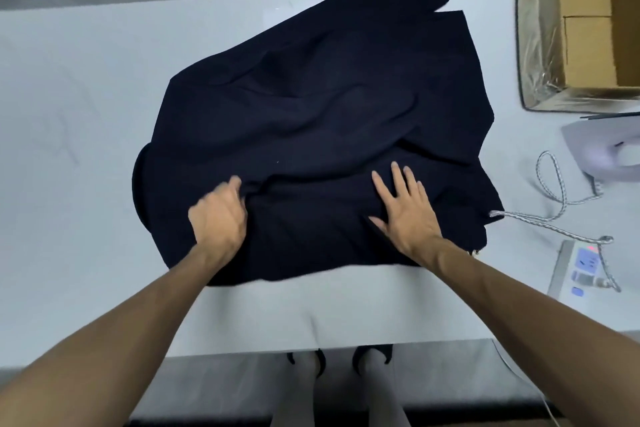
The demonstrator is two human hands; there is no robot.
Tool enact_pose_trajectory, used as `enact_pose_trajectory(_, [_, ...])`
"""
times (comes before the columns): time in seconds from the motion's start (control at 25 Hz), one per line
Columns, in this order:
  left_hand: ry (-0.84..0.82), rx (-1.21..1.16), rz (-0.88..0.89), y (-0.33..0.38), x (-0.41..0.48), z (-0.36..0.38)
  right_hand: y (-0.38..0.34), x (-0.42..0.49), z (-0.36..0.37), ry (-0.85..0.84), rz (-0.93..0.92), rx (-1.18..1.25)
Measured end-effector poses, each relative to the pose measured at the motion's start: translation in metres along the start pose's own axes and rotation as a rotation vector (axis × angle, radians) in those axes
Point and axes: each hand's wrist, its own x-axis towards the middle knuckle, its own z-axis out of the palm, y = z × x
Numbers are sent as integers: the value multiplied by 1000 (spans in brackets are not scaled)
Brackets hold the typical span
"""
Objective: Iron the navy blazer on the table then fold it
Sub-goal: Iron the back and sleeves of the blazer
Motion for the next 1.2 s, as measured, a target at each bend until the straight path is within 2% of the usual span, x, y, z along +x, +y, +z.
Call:
enact_pose_trajectory(0.12, [204,-73,-47,-2,36,-22,-9,22,-7,98,52,259])
enact_pose_trajectory(0.2, [282,-54,105,0,36,-26,-1,7,-17,267,101,348])
enact_pose_trajectory(0.24, [290,-75,270,4,26,-25,6,-10,-20,341,102,324])
enact_pose_trajectory(0.32, [202,-80,627,23,-4,-16,30,-54,-17,389,59,256])
enact_pose_trajectory(0.4, [-1,-60,766,53,-23,-6,56,-85,-6,302,12,142])
enact_pose_trajectory(0.48, [-144,-74,752,86,-23,-9,74,-88,3,239,-25,81])
enact_pose_trajectory(0.56, [-228,-184,716,107,-14,-21,73,-80,-4,239,-11,186])
enact_pose_trajectory(0.64, [-360,-436,602,108,-8,-32,64,-84,-23,176,94,498])
enact_pose_trajectory(0.68, [-410,-563,536,103,-7,-36,60,-91,-32,103,191,749])
enact_pose_trajectory(0.76, [-443,-651,475,95,-10,-41,63,-104,-46,-67,377,1146])
enact_pose_trajectory(0.84, [-369,-465,539,99,-17,-37,72,-113,-38,-179,451,1085])
enact_pose_trajectory(0.92, [-166,-230,666,110,-26,-24,81,-120,-22,-60,496,719])
enact_pose_trajectory(1.0, [15,-111,718,119,-38,-10,81,-132,-2,120,556,514])
enact_pose_trajectory(1.08, [78,-59,781,117,-54,3,75,-152,18,168,676,518])
enact_pose_trajectory(1.2, [59,153,918,105,-77,26,71,-162,33,51,812,847])
